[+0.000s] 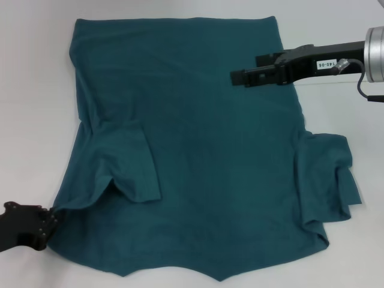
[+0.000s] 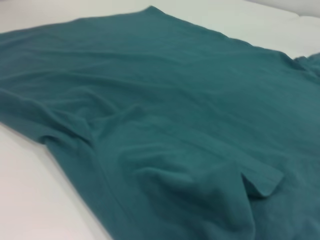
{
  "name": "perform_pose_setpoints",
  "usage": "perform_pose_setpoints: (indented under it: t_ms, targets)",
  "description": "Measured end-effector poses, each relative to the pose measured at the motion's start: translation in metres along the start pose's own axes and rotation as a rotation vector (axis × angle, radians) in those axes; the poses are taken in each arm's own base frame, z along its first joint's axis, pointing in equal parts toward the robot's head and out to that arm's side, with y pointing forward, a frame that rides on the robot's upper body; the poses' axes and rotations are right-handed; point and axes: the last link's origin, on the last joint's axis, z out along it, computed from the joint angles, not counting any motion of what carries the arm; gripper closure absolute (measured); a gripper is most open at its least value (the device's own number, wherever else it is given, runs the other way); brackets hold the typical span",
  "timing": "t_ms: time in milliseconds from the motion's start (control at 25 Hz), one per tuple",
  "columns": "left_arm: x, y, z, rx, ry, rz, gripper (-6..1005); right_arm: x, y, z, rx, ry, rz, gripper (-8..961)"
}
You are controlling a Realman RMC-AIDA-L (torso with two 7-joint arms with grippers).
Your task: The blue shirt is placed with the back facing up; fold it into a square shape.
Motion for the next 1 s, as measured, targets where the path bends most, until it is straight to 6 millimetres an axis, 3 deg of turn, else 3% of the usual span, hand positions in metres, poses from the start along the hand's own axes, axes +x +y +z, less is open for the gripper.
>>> perform_pose_setpoints:
  t_ms: [680, 1000]
  targets:
    - [-0.012, -0.005, -0.024, 0.028, 0.043, -0.052, 950, -0.005, 0.000, 0.007, -0.006, -0.006, -0.009, 13]
    - [-0.017, -0.006, -0.026, 0.036, 0.042, -0.082, 950, -0.003, 0.001, 0.011, -0.015, 0.004, -0.005, 13]
